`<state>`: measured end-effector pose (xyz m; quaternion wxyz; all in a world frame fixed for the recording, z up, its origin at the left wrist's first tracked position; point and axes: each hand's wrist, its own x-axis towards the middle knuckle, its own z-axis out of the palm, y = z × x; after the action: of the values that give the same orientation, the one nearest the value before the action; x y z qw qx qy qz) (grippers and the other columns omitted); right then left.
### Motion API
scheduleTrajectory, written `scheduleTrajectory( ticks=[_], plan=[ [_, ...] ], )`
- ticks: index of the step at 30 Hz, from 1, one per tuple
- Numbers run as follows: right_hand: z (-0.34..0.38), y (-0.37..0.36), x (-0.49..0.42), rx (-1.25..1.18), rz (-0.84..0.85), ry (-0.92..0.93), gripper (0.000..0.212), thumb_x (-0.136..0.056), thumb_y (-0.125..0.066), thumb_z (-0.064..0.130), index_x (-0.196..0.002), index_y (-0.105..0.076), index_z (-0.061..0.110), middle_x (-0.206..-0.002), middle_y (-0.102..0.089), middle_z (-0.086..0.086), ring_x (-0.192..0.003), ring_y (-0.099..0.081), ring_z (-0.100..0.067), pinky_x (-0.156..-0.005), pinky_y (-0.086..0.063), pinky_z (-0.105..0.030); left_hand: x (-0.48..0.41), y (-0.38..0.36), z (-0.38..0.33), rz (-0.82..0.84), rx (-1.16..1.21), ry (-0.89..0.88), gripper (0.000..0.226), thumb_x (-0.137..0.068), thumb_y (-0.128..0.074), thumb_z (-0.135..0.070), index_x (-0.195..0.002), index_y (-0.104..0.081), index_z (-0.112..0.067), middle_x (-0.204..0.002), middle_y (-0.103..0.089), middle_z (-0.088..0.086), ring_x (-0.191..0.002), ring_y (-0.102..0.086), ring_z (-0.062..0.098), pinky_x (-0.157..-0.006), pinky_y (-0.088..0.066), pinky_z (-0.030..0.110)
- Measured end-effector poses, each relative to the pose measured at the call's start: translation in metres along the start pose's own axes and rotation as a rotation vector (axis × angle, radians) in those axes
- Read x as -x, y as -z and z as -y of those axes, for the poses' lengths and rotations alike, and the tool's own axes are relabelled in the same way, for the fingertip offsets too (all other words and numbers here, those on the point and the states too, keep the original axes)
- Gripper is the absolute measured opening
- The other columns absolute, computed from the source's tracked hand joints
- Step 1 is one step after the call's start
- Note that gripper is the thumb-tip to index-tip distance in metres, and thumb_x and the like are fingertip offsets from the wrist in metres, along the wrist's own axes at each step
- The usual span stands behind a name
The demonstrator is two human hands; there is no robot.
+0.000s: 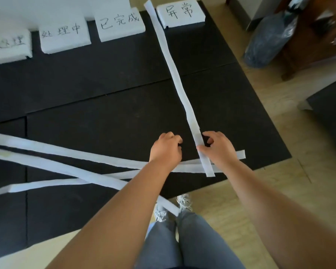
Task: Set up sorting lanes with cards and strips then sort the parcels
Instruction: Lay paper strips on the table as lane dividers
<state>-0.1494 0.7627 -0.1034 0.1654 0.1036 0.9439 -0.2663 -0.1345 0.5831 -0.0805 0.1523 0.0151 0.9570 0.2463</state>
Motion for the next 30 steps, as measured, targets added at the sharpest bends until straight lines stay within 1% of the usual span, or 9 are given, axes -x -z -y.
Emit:
scheduleTrajectory(
  ticks=[2,6,10,14,18,21,24,27,30],
  plan=[
    [-0.006,0.002,0.009,-0.007,0.02,0.003,0.055,-0.088,-0.072,0.036,-0.139,-0.052,0.03,-0.106,-0.051,0.011,-0.095,-0.056,-0.01,-0.071,-0.047,-0.023,0.011,-0.004,-0.003,0.013,-0.016,-0.011,0.032,-0.096,-0.059,-0.025,-0.128,-0.06,-0.026,-0.122,-0.054,-0.006,-0.108,-0.054,0.013,-0.081,-0.048,0.026],
    [-0.014,0.006,0.02,-0.003,0.056,0.089,0.055,-0.088,-0.072,0.033,-0.14,-0.051,0.032,-0.105,-0.052,0.008,-0.092,-0.056,-0.012,-0.065,-0.045,-0.022,0.03,-0.015,-0.014,0.064,-0.031,-0.034,0.036,-0.092,-0.064,-0.028,-0.127,-0.06,-0.027,-0.117,-0.056,-0.008,-0.112,-0.051,0.013,-0.081,-0.046,0.026],
    [-0.019,0.008,0.023,0.028,0.081,0.194,0.066,-0.088,-0.073,0.033,-0.146,-0.042,0.037,-0.109,-0.05,0.006,-0.093,-0.056,-0.012,-0.077,-0.053,-0.028,0.042,-0.026,-0.026,0.078,-0.06,-0.002,0.041,-0.089,-0.071,-0.028,-0.128,-0.061,-0.027,-0.114,-0.053,-0.006,-0.11,-0.048,0.014,-0.08,-0.044,0.027],
    [-0.025,0.009,0.025,0.078,0.116,0.289,0.061,-0.09,-0.071,0.029,-0.145,-0.045,0.035,-0.116,-0.051,0.002,-0.088,-0.058,-0.014,-0.077,-0.056,-0.029,0.054,-0.034,-0.034,0.054,-0.083,0.047,0.035,-0.09,-0.069,-0.019,-0.124,-0.065,-0.028,-0.114,-0.054,-0.003,-0.107,-0.048,0.016,-0.086,-0.044,0.029],
    [-0.028,0.016,0.023,0.075,0.184,0.282,0.055,-0.092,-0.067,0.02,-0.142,-0.05,0.031,-0.113,-0.054,-0.004,-0.085,-0.061,-0.019,-0.079,-0.057,-0.034,0.061,-0.035,-0.037,0.013,-0.079,0.071,0.038,-0.089,-0.06,-0.002,-0.117,-0.068,-0.026,-0.11,-0.057,-0.001,-0.104,-0.048,0.018,-0.09,-0.048,0.033],
    [-0.03,0.024,0.023,0.038,0.258,0.259,0.054,-0.092,-0.067,0.017,-0.142,-0.049,0.029,-0.113,-0.063,-0.007,-0.088,-0.064,-0.02,-0.073,-0.055,-0.031,0.064,-0.036,-0.04,0.009,-0.097,0.083,0.038,-0.088,-0.056,0.003,-0.11,-0.068,-0.025,-0.104,-0.058,-0.002,-0.101,-0.047,0.017,-0.09,-0.048,0.034],
    [-0.026,0.029,0.023,0.07,0.255,0.277,0.048,-0.094,-0.066,0.018,-0.139,-0.054,0.026,-0.122,-0.059,-0.005,-0.091,-0.064,-0.019,-0.082,-0.058,-0.034,0.064,-0.037,-0.041,0.011,-0.089,0.109,0.035,-0.087,-0.056,0.003,-0.103,-0.067,-0.026,-0.099,-0.054,-0.005,-0.101,-0.049,0.017,-0.089,-0.047,0.033],
    [-0.012,0.031,0.014,0.236,0.132,0.405,0.042,-0.095,-0.065,0.021,-0.136,-0.057,0.018,-0.134,-0.05,-0.003,-0.111,-0.058,-0.021,-0.093,-0.054,-0.037,0.062,-0.038,-0.041,0.017,-0.078,0.141,0.038,-0.088,-0.053,0.003,-0.106,-0.067,-0.027,-0.098,-0.052,-0.006,-0.101,-0.047,0.016,-0.09,-0.048,0.033],
    [0.005,0.03,-0.001,0.424,0.09,0.501,0.054,-0.096,-0.063,0.017,-0.146,-0.042,0.018,-0.15,-0.042,0.0,-0.134,-0.044,-0.023,-0.106,-0.046,-0.042,0.06,-0.039,-0.039,0.011,-0.067,0.16,0.038,-0.088,-0.056,0.002,-0.107,-0.067,-0.028,-0.099,-0.054,-0.006,-0.102,-0.047,0.016,-0.093,-0.048,0.034]
  ],
)
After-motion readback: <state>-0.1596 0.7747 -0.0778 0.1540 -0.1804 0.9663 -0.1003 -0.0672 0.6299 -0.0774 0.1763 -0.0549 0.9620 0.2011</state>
